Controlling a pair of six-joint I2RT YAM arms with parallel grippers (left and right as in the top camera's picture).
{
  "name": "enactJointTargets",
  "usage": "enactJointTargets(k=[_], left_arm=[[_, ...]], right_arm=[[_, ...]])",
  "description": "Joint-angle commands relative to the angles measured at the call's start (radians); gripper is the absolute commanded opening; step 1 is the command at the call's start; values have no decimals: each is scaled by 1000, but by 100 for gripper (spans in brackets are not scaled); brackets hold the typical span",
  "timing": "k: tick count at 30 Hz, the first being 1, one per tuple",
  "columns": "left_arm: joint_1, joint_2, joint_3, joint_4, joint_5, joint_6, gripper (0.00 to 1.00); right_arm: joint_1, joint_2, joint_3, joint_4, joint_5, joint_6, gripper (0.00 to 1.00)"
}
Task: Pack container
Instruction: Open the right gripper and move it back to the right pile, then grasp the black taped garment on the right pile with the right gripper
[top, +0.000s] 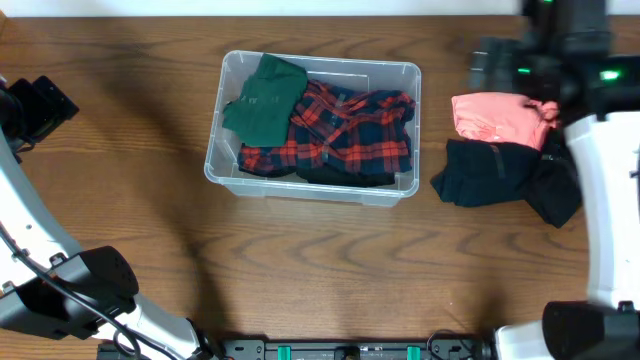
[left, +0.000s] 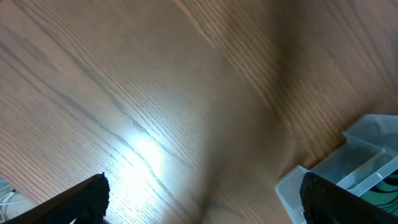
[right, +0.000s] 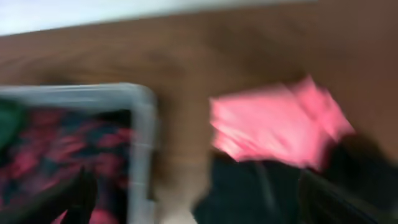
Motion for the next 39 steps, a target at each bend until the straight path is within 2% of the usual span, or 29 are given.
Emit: enactJointTargets(k=[1,5,13,19,30,39], left_arm=[[2,4,-3,-2,-1,-10,98],[2,4,-3,-2,-1,-10,98],[2,4,-3,-2,-1,-10,98],[2,4,-3,-2,-1,-10,98],[2,4,-3,-2,-1,-10,98],[2,4,-3,-2,-1,-10,98]], right_arm=[[-124,6,-67,-29,18,177,99],[-249,7,-188,-14,10,260,99],[-417,6,-507,153,-93,287,99],[-509,6,-621,222,-165,286,99],[-620,6,-663,236,-214,192,99],[-687,6,-764,372,-437,-32,99]])
